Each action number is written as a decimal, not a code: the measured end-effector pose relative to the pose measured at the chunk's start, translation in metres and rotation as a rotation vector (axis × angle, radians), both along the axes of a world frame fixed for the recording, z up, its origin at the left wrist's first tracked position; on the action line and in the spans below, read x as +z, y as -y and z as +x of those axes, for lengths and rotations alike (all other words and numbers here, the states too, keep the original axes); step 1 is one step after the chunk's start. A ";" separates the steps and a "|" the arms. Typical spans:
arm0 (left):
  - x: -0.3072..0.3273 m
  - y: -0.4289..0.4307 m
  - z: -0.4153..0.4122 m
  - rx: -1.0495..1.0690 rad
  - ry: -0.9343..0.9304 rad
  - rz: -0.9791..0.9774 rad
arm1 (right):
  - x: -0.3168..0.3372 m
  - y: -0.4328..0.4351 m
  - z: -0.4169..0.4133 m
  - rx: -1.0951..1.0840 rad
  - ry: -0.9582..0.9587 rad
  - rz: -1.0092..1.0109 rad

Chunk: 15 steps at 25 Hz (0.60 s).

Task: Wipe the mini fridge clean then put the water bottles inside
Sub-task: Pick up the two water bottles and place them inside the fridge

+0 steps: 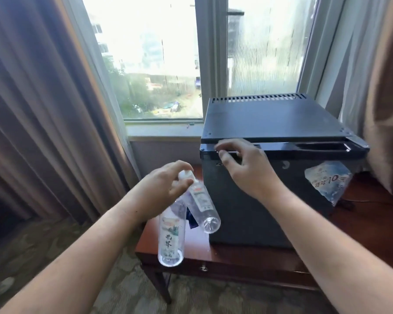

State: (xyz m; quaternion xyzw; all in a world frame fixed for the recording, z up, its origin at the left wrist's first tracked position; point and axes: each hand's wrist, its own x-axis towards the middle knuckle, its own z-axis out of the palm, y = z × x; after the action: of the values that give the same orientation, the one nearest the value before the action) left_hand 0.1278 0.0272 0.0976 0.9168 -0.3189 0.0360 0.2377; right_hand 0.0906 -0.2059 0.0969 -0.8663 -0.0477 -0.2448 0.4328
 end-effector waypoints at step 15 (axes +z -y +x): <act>0.018 -0.012 0.106 -0.215 -0.014 0.031 | 0.013 -0.049 0.081 -0.240 -0.396 -0.500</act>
State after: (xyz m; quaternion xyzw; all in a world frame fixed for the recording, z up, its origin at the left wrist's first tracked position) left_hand 0.2340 0.0396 0.1153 0.8809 -0.4144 -0.0013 0.2285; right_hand 0.1717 -0.1573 0.1103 -0.9757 0.0811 -0.1018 0.1761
